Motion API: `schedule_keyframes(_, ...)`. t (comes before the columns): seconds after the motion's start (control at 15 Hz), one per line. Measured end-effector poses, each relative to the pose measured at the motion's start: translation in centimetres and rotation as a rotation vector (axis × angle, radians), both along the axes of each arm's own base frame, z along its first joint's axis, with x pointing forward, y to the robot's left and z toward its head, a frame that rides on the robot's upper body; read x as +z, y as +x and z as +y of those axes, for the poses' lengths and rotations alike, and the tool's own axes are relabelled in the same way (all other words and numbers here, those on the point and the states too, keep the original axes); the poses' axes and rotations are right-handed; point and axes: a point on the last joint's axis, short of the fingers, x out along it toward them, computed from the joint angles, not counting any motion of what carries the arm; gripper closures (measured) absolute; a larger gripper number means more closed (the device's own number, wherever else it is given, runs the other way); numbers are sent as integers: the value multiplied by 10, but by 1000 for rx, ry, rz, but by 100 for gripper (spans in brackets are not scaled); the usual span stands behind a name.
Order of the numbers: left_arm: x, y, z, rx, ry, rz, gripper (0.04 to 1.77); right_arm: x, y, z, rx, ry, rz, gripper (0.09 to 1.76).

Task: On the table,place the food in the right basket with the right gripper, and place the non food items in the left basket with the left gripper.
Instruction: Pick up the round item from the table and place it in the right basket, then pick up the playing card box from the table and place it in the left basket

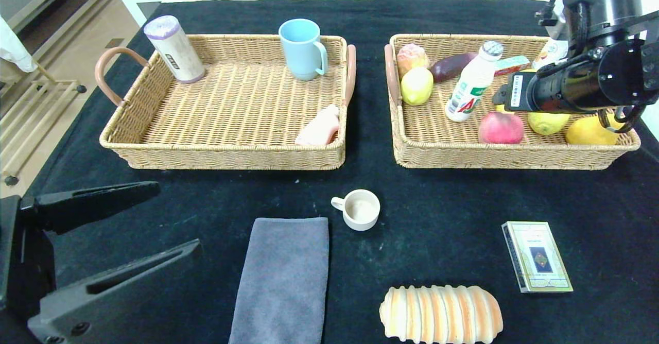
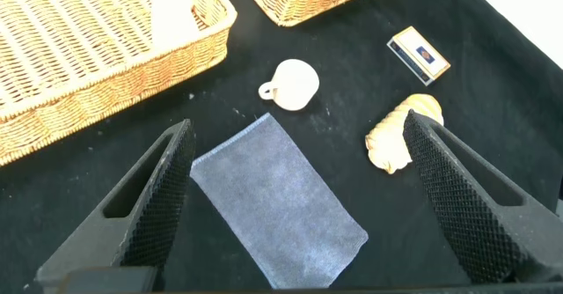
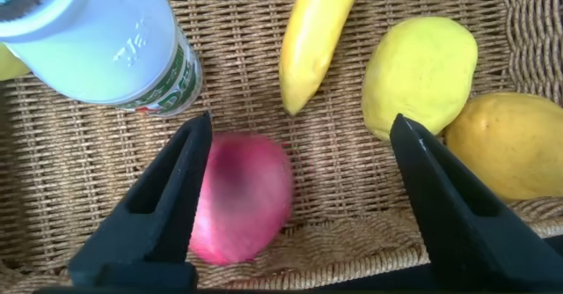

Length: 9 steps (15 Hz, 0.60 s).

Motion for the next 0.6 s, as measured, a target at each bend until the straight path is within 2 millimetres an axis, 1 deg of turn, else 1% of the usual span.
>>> schedule_keyframes(0.2, -1, 0, 0, 0, 4, -1, 9, 4, -5, 1, 8, 5, -7, 30)
schedule_keyframes(0.33, -1, 0, 0, 1, 5, -1, 9, 6, -12, 4, 14, 28, -9, 26)
schedule_keyframes(0.47, -1, 0, 0, 1, 6, 2, 9, 7, -26, 7, 23, 49, 23, 24)
schedule_keyframes(0.6, -2, 0, 0, 1, 7, 5, 9, 8, -48, 12, 41, 79, 70, 21)
